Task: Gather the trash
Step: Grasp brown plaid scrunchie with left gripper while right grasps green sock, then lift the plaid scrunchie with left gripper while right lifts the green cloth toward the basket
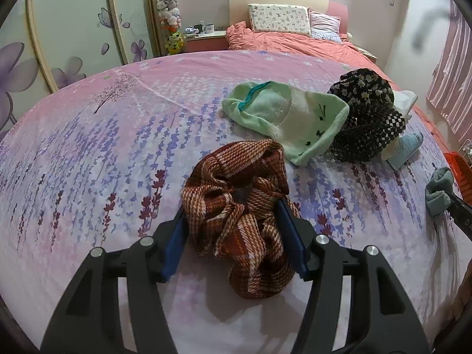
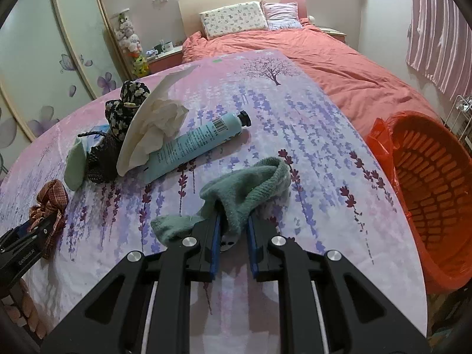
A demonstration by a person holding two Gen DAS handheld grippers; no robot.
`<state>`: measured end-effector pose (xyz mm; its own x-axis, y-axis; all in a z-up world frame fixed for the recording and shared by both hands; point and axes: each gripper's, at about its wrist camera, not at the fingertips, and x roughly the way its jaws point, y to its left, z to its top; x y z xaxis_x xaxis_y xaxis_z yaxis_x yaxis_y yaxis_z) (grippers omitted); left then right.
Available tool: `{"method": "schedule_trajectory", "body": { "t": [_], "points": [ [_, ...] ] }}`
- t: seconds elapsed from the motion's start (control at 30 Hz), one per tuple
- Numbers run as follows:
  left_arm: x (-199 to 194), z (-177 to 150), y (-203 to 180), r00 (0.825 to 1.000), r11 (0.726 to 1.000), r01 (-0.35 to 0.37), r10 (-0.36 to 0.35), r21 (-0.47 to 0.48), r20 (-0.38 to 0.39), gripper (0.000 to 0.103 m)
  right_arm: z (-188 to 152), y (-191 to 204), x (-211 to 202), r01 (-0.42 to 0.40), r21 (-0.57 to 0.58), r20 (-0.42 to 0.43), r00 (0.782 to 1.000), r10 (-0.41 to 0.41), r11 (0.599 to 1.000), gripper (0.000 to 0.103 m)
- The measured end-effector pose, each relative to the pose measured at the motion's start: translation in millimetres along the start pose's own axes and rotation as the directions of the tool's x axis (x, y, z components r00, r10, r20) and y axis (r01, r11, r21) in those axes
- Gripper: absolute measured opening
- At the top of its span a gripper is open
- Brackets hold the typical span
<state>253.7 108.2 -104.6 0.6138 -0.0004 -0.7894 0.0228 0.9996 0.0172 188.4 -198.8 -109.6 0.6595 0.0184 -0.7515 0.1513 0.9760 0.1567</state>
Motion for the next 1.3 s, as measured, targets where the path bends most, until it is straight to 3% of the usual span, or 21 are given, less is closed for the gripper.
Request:
{"method": "schedule_trajectory", "body": {
  "t": [1.0, 1.3],
  "points": [
    [0, -2, 2, 1.0, 1.0, 0.017, -0.017, -0.008, 0.001, 0.059, -1, -1, 0, 0.005, -0.006, 0.001, 1.0, -0.005, 1.0, 0.016],
    [-5, -8, 16, 0.993, 0.993, 0.115, -0.115, 0.024, 0.013, 0.06, -1, -3, 1, 0.022, -0.019, 0.002, 1.0, -0.022, 1.0, 0.019]
  ]
}}
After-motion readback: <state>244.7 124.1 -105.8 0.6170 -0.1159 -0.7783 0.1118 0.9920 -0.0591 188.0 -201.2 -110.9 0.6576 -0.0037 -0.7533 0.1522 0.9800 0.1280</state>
